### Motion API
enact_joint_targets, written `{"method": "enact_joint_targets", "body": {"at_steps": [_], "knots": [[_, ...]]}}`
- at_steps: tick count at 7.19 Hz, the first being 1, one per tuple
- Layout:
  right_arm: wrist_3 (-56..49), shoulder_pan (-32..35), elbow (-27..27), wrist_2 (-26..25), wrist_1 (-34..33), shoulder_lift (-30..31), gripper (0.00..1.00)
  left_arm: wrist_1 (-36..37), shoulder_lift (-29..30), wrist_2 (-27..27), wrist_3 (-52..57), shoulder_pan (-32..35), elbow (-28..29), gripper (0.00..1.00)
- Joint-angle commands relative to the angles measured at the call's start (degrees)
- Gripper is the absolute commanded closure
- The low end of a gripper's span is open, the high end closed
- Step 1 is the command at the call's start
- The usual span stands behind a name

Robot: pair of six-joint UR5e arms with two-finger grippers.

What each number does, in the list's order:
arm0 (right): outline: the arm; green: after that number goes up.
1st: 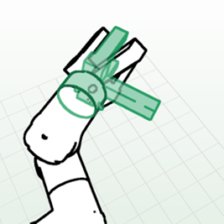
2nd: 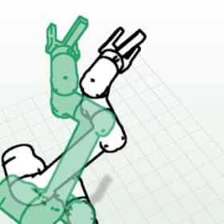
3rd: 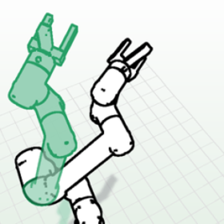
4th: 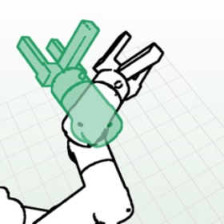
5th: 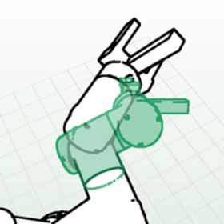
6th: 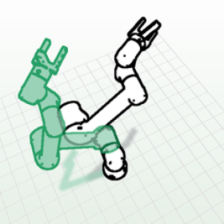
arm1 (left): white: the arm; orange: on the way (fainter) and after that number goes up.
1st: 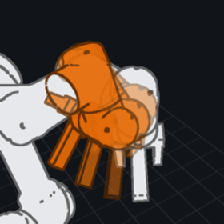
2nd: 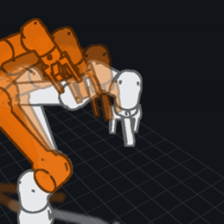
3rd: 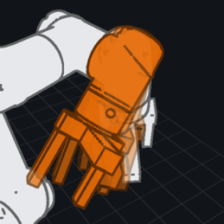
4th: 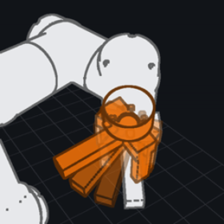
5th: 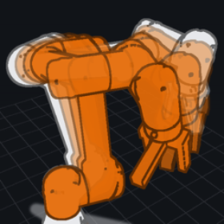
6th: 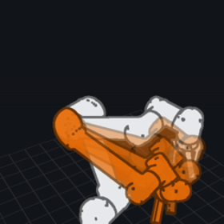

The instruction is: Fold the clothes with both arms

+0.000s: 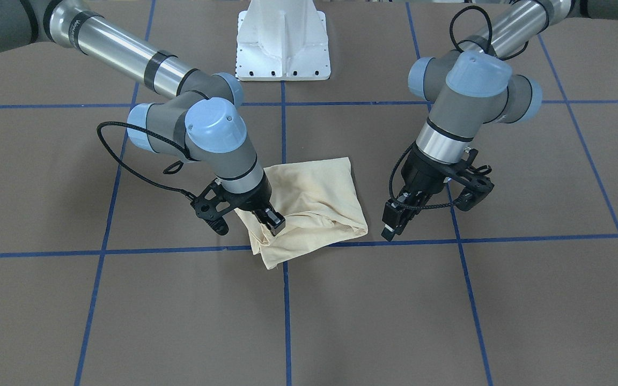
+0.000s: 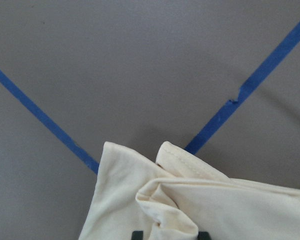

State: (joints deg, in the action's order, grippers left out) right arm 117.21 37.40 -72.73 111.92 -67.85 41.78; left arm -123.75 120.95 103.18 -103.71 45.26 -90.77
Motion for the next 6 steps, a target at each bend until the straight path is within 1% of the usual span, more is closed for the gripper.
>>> {"method": "enact_joint_targets", "body": {"at_steps": [1,3,4,5,6], "knots": [[0.1,0.0,0.0,0.0,0.1,-0.3,1.00,0.0,0.0,0.0,0.0,0.0,0.0,0.60],[-0.1,0.0,0.9,-0.3,0.4,-0.6,1.00,0.0,-0.5,0.0,0.0,-0.1,0.0,0.60],[-0.3,0.3,3.5,-1.2,0.5,-3.0,1.00,-0.2,-1.3,0.1,0.0,-0.1,-0.4,0.60],[-0.3,0.6,7.0,-1.3,2.1,-5.1,1.00,-0.1,-1.3,0.0,0.0,0.0,-0.4,0.60],[-0.4,1.4,7.9,-1.3,3.3,-5.4,1.00,-0.2,-1.4,-0.1,0.0,0.0,-0.5,0.60]]}}
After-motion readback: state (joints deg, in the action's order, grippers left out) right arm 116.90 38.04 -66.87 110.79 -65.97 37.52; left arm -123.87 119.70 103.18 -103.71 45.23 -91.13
